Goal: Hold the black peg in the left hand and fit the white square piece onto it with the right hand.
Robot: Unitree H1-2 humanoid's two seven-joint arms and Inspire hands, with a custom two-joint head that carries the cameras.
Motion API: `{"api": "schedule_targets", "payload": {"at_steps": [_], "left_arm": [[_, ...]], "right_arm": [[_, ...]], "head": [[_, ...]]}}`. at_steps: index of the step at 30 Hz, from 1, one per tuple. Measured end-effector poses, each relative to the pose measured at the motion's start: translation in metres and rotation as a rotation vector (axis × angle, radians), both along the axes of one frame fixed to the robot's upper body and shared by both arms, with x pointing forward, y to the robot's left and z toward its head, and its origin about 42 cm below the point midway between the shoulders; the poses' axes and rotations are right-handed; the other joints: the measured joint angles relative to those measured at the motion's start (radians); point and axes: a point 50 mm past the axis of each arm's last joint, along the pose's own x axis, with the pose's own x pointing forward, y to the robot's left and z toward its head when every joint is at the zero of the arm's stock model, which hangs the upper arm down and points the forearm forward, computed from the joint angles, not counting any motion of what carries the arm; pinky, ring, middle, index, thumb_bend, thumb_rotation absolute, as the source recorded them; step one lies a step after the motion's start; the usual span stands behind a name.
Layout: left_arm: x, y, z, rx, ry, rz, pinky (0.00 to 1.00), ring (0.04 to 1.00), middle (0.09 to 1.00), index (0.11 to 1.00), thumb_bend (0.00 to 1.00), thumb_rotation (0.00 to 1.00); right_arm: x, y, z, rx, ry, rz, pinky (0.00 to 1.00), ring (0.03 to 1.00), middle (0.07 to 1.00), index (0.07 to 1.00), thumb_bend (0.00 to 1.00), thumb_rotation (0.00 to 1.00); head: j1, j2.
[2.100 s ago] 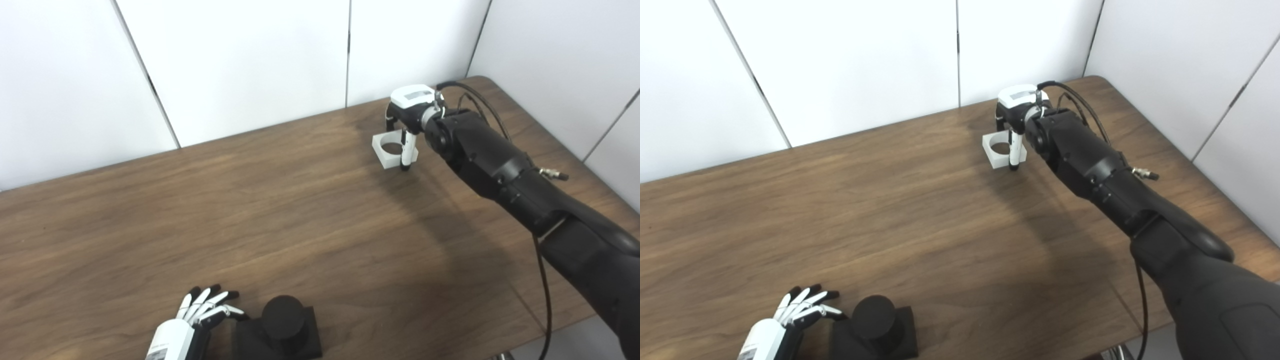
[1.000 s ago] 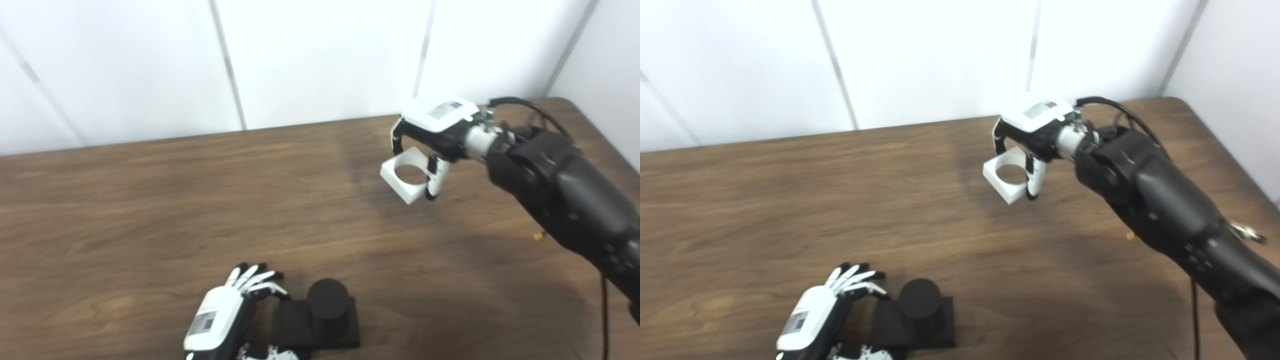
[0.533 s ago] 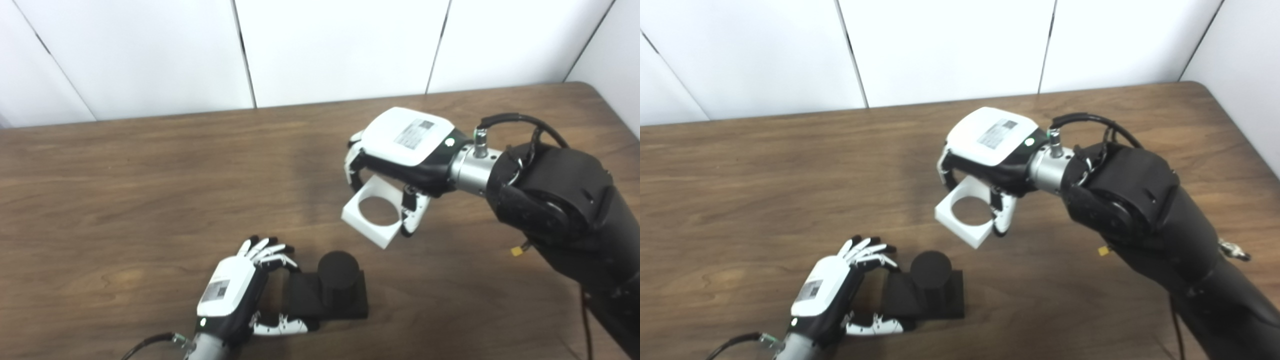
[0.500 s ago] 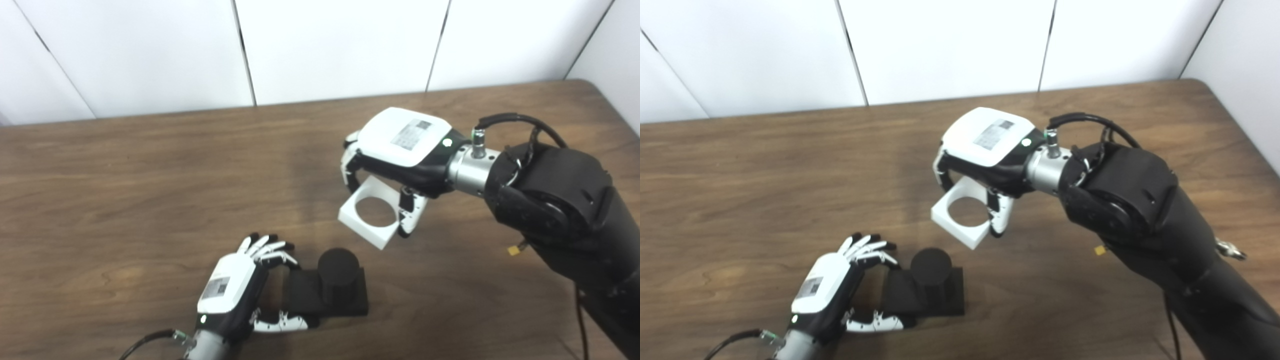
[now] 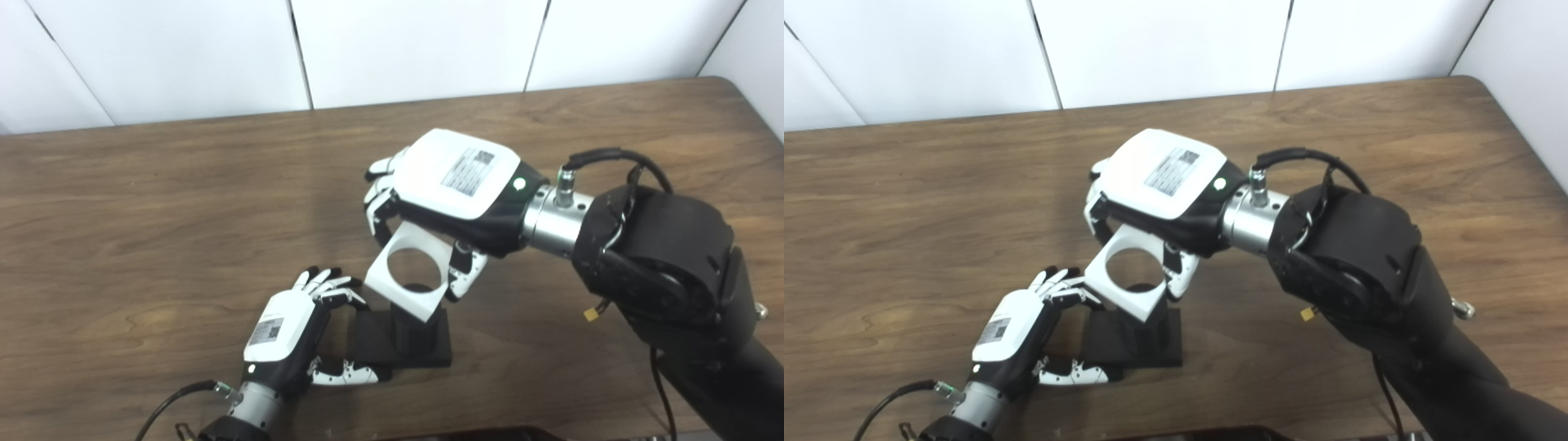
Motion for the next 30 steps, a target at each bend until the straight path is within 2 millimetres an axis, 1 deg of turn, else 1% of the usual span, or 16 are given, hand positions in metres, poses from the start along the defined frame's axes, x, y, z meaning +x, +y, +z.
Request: {"api": "schedule_targets", "payload": {"at_steps": [9, 16, 30], "left_arm": [[0.002, -0.003, 0.001, -0.001, 0.004, 0.000, 1.00, 0.927, 0.829, 0.483, 0.52, 0.05], [0.003, -0.005, 0.003, -0.003, 0.013, 0.002, 1.00, 0.929, 0.830, 0.483, 0.52, 0.04], [0.003, -0.007, 0.004, -0.002, 0.018, 0.008, 1.00, 0.930, 0.830, 0.483, 0.52, 0.05]], "right_arm": [[-0.002, 0.003, 0.000, 0.005, 0.009, 0.023, 0.81, 0.871, 0.755, 0.482, 0.52, 0.13], [-0.003, 0.000, -0.005, -0.004, 0.031, 0.024, 0.80, 0.869, 0.751, 0.482, 0.52, 0.13], [-0.001, 0.000, -0.011, -0.012, 0.056, 0.013, 0.83, 0.877, 0.752, 0.482, 0.52, 0.13]], "head": [[0.012, 0.015], [0.012, 0.017], [0.015, 0.015]]}}
